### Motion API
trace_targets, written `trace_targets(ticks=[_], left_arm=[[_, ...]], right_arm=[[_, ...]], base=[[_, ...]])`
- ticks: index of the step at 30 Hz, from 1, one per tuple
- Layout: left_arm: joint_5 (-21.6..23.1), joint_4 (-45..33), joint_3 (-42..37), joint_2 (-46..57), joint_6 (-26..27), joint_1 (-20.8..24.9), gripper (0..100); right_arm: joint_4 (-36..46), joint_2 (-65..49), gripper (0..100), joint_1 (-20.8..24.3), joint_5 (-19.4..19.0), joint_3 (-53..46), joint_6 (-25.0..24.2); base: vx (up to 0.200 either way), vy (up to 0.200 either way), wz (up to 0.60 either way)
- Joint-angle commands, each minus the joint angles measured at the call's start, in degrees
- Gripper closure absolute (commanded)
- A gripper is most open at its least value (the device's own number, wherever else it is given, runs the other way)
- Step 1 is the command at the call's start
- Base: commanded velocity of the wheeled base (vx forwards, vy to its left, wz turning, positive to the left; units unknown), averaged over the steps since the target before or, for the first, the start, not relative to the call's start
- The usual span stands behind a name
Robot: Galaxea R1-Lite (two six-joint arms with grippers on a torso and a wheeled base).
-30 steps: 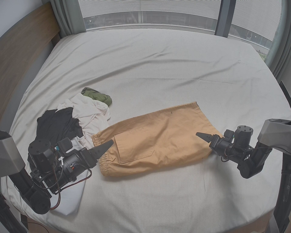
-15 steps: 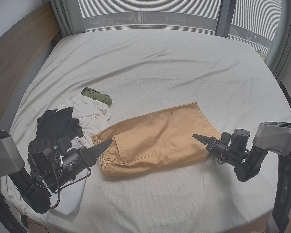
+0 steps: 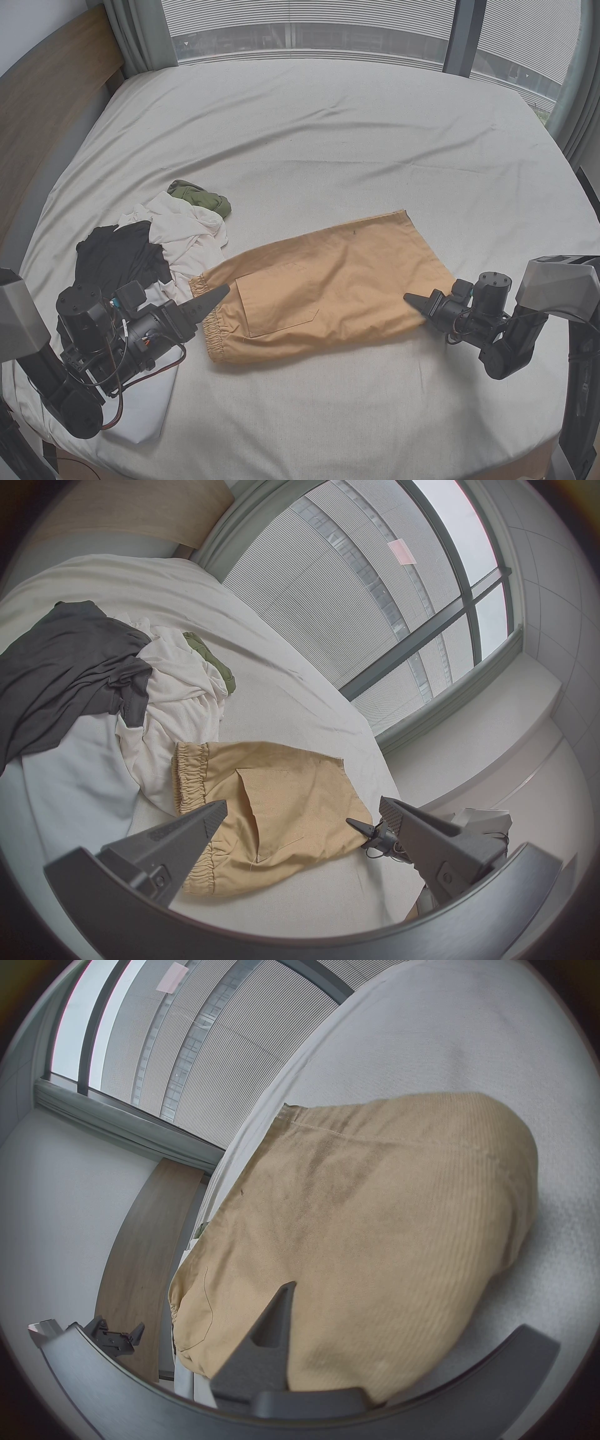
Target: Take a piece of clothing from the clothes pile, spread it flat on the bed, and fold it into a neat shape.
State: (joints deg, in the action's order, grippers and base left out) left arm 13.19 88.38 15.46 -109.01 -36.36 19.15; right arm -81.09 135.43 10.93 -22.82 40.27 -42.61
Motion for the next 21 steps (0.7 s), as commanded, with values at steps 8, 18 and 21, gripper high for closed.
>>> trace_targets(ticks=[8,18,21], left_arm=[[0.3,0.0,0.0,0.0,0.0,0.0,0],[0.3,0.0,0.0,0.0,-0.1,-0.2,0],[0.3,0.0,0.0,0.0,-0.1,-0.2,0]], right_arm=[[-0.3,-5.6,100,0.1,0.1,-6.5,1.5],[-0.6,-8.8,100,0.7,0.1,-15.6,7.4],[-1.3,-9.1,100,1.1,0.1,-18.0,9.0]], base=[[0.0,0.0,0.0],[0.0,0.0,0.0],[0.0,0.0,0.0]])
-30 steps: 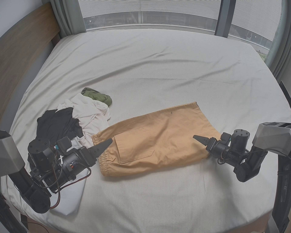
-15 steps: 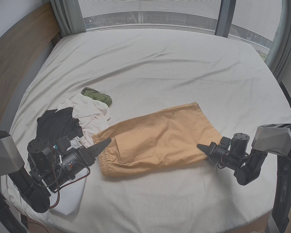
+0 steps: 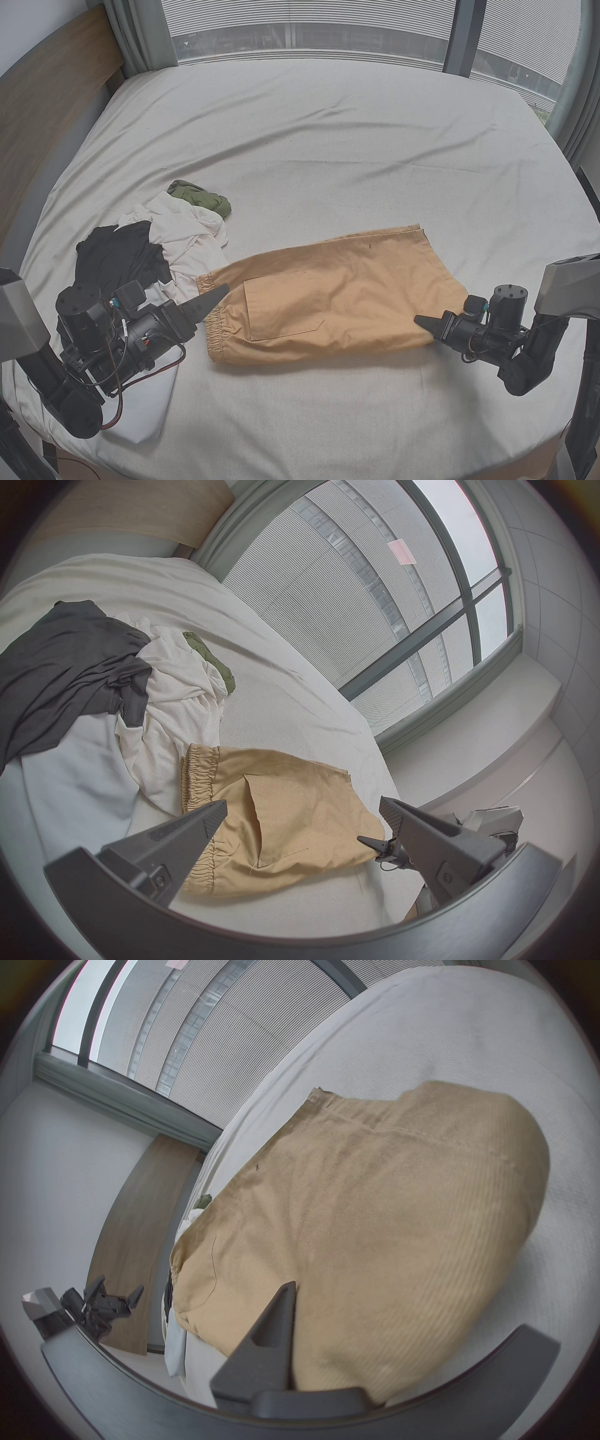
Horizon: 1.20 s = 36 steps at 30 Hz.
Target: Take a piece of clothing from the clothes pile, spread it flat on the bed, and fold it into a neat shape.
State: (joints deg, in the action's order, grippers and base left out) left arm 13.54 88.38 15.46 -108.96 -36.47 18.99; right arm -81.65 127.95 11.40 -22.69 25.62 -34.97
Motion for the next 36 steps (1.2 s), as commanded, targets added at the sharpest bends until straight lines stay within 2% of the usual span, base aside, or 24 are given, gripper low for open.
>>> trace_targets(ticks=[1,5,10,12,26,33,36], left_arm=[[0.0,0.0,0.0,0.0,0.0,0.0,0],[0.0,0.0,0.0,0.1,0.0,0.0,0],[0.0,0.0,0.0,0.0,0.0,0.0,0],[0.0,0.0,0.0,0.0,0.0,0.0,0],[0.0,0.0,0.0,0.1,0.0,0.1,0],[0.0,0.0,0.0,-0.1,0.0,0.2,0],[0.0,0.0,0.0,-0.2,0.0,0.1,0]], right_arm=[[-1.0,-1.7,100,0.7,0.1,-3.8,1.6],[-4.5,-1.7,100,1.4,0.2,-8.4,2.3],[-6.6,-1.6,100,1.9,0.3,-15.4,6.6],[-6.6,-1.6,100,1.9,1.4,-17.0,7.7],[-6.6,-1.8,100,1.8,2.6,-24.7,11.0],[-6.5,-2.8,100,0.1,2.7,-25.6,11.1],[-6.4,-2.9,100,-0.6,4.2,-25.6,11.2]], base=[[0.0,0.0,0.0],[0.0,0.0,0.0],[0.0,0.0,0.0],[0.0,0.0,0.0],[0.0,0.0,0.0],[0.0,0.0,0.0],[0.0,0.0,0.0]])
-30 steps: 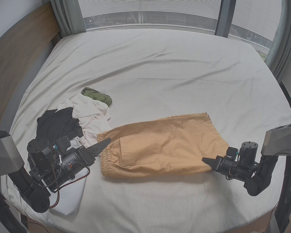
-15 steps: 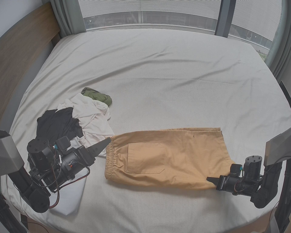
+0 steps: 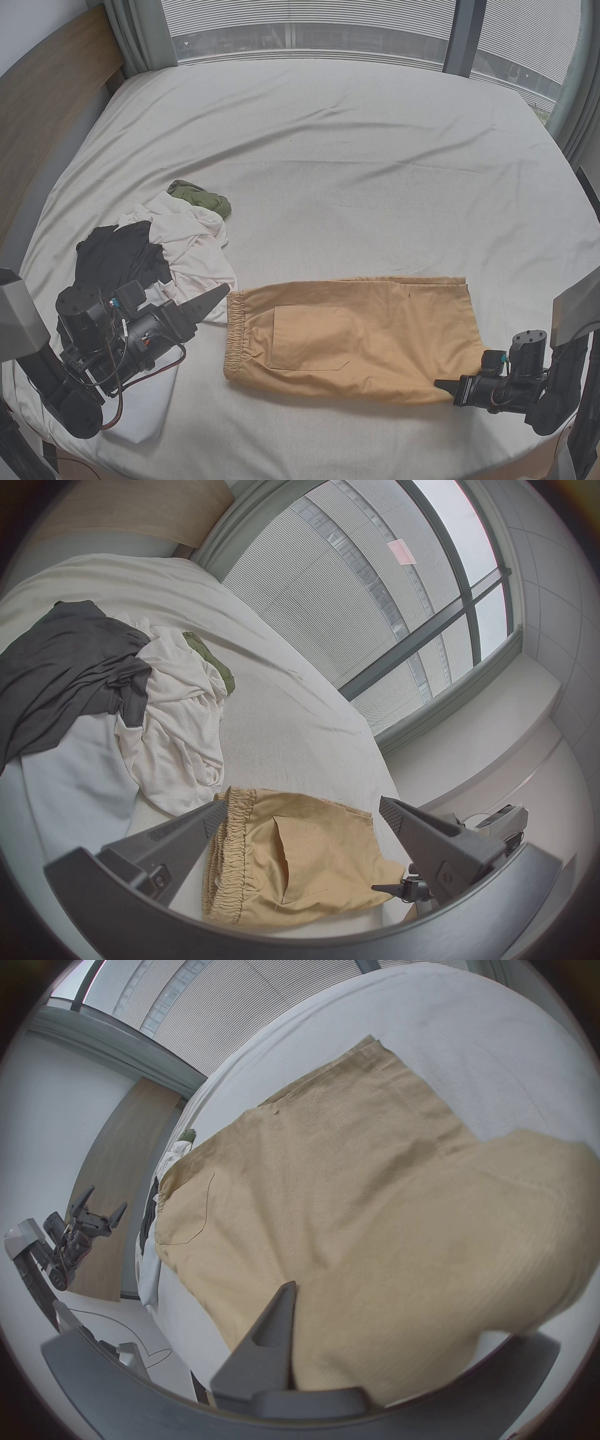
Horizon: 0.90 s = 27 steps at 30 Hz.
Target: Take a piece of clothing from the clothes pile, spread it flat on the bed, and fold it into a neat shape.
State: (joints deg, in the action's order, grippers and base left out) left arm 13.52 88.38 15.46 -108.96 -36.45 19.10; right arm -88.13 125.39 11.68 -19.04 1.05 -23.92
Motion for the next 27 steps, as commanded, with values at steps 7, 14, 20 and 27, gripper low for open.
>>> trace_targets(ticks=[7,14,20,27], left_arm=[[0.0,0.0,-0.1,-0.3,0.0,0.1,0],[0.0,0.0,0.0,-0.4,0.0,0.0,0],[0.0,0.0,0.0,-0.2,0.0,0.0,0],[0.0,0.0,0.0,0.0,0.0,0.0,0]], right_arm=[[0.3,0.3,100,-2.4,0.8,-1.0,0.2],[0.6,0.4,100,-2.3,1.1,-1.0,0.2],[0.5,2.6,100,-2.1,3.6,-1.0,0.0],[-0.1,0.6,0,-3.5,6.5,-1.0,-0.6]], base=[[0.0,0.0,0.0],[0.0,0.0,0.0],[0.0,0.0,0.0],[0.0,0.0,0.0]])
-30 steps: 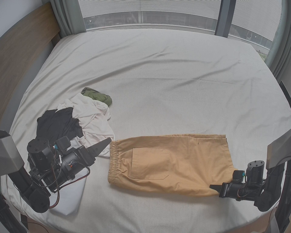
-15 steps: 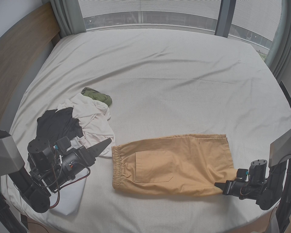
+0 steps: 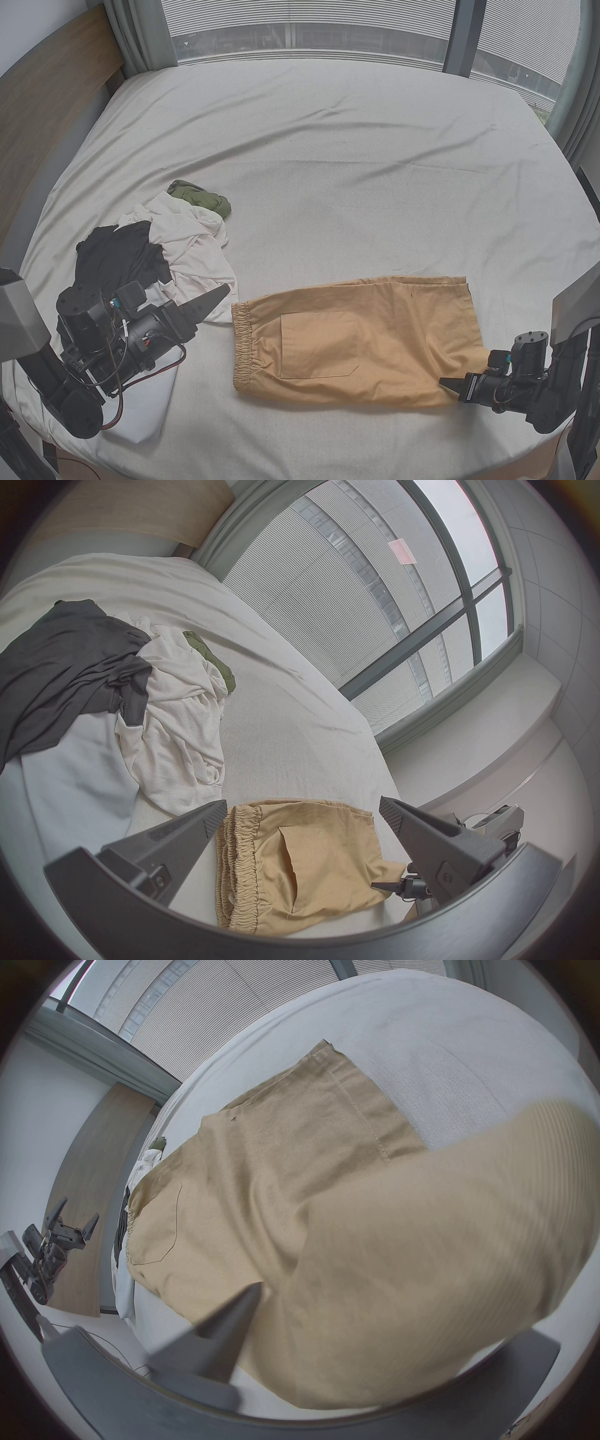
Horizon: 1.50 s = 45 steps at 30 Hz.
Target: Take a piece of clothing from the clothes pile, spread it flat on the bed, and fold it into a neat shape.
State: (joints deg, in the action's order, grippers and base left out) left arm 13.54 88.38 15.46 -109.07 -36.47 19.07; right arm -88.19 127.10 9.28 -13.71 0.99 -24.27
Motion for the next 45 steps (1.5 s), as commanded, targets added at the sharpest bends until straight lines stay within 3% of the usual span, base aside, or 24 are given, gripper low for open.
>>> trace_targets(ticks=[1,4,5,10,18,23,33,37,45], left_arm=[[0.0,0.0,0.0,0.1,0.0,0.0,0],[0.0,0.0,0.0,0.1,0.0,0.0,0],[0.0,0.0,0.0,0.1,0.0,0.0,0],[0.0,0.0,0.0,0.1,0.0,0.0,0],[0.1,0.0,-0.6,-0.5,0.1,0.2,0],[0.7,0.0,-1.2,-1.8,0.1,0.3,0],[0.9,0.0,-2.1,-5.8,1.3,0.8,0],[0.8,0.0,-2.0,-8.2,1.5,1.7,0],[0.7,0.1,-1.5,-11.9,1.5,1.9,0]], right_arm=[[-0.1,-1.9,0,-2.4,1.8,-1.0,-0.3],[-0.1,-2.3,0,-2.8,1.8,-1.0,-0.3],[-0.1,-4.4,0,-5.9,2.0,-1.0,-0.3],[-0.1,-7.7,0,-11.7,1.6,-0.5,-0.3],[-0.1,-14.5,0,-16.0,-0.5,2.9,-1.1],[0.0,-18.3,0,-15.9,-1.5,6.6,-1.0],[0.0,-21.6,0,-11.7,-12.4,19.1,-1.9],[0.1,-21.6,0,-10.3,-15.6,23.3,-4.6],[0.0,-21.9,0,-9.3,-18.9,24.3,-6.3]], base=[[0.0,0.0,0.0],[0.0,0.0,0.0],[0.0,0.0,0.0],[0.0,0.0,0.0],[0.0,0.0,0.0],[0.0,0.0,0.0],[0.0,0.0,0.0],[0.0,0.0,0.0],[0.0,0.0,0.0]])
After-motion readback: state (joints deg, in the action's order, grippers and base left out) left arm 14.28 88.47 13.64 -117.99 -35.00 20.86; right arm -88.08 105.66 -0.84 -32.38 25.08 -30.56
